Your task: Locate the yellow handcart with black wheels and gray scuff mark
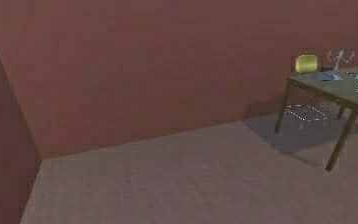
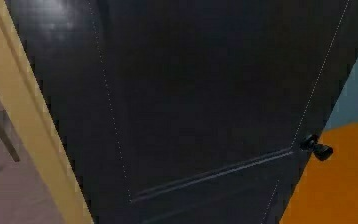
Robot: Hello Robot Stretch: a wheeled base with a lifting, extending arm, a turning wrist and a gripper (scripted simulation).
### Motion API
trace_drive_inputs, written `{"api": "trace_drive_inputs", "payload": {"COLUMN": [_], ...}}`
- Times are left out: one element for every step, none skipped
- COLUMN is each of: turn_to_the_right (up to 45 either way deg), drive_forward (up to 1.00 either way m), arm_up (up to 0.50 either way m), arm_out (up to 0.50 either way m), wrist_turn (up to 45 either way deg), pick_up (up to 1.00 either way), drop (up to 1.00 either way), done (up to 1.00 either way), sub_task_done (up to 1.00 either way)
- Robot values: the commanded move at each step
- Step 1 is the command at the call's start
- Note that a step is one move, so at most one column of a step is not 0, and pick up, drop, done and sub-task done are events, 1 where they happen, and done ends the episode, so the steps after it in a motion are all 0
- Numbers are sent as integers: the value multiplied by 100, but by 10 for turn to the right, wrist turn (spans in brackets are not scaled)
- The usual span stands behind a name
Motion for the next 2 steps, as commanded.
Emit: {"api": "trace_drive_inputs", "payload": {"turn_to_the_right": [60,0], "drive_forward": [0,30], "arm_up": [0,0], "arm_out": [0,0], "wrist_turn": [0,0], "pick_up": [0,0], "drop": [0,0], "done": [0,0], "sub_task_done": [0,0]}}
